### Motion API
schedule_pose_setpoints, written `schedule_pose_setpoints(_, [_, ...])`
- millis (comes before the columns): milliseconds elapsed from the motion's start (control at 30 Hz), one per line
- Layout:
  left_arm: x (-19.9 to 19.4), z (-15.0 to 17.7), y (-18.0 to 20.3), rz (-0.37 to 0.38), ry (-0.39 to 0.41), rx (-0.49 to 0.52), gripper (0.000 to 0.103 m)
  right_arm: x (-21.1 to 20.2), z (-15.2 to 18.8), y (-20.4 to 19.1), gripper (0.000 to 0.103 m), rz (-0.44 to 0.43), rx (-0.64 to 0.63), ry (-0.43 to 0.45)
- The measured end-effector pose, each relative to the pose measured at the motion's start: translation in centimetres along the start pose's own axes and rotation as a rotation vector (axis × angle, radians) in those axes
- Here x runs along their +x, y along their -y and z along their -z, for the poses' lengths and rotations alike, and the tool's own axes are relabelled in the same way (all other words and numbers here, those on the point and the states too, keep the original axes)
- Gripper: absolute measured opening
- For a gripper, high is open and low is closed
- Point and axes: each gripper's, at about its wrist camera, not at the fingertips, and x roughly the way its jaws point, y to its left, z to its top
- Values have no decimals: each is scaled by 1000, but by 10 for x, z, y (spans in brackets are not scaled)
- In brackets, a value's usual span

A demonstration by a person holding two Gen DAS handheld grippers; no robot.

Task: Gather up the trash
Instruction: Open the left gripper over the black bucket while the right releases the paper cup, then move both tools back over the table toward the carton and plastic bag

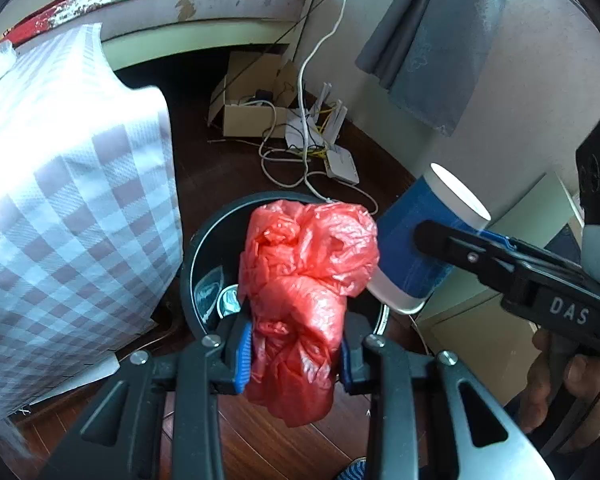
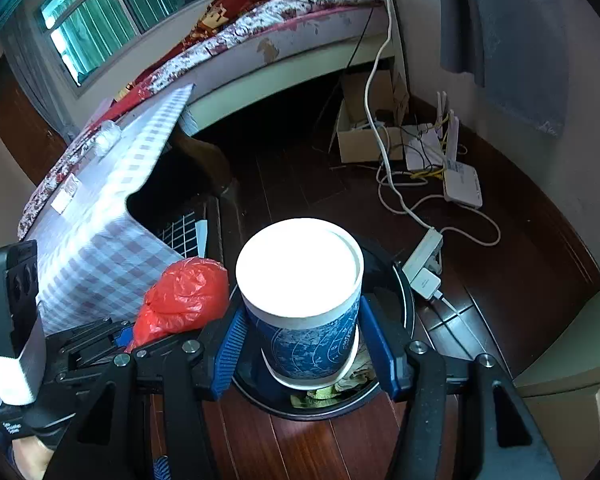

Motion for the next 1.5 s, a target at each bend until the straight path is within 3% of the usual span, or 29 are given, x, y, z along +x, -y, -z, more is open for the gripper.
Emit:
schedule_pose_setpoints(133, [12, 2, 0, 20, -36, -5, 38, 12, -4, 1, 61, -46, 3, -15])
schedule_pose_setpoints(200, [24, -2, -1, 13, -56, -12, 55, 24, -5, 6, 74, -32, 18, -47])
schedule_pose_setpoints(233, [31, 0, -3, -23, -69, -23, 80, 29, -5, 12, 91, 14, 37, -60])
schedule_pose_setpoints(267, [32, 2, -6, -39, -66, -28, 96, 31, -3, 19, 97, 42, 57, -58])
schedule_pose_setpoints(300, [33, 5, -9, -62, -63, -33, 101, 31, 0, 25, 98, 62, 74, -60])
schedule_pose_setpoints(333, [34, 8, -13, -104, -63, -39, 102, 32, 2, 28, 102, 83, 85, -64])
schedule_pose_setpoints(500, [34, 20, -29, -177, -67, -61, 102, 35, 25, 35, 102, 205, 62, -77])
schedule_pose_setpoints(667, [27, 24, -32, -200, -51, -69, 102, 36, 34, 26, 102, 223, 15, -102])
schedule_pose_setpoints(1500, [-45, 34, -37, -243, 55, -63, 102, -21, 41, -44, 102, 197, -87, 27])
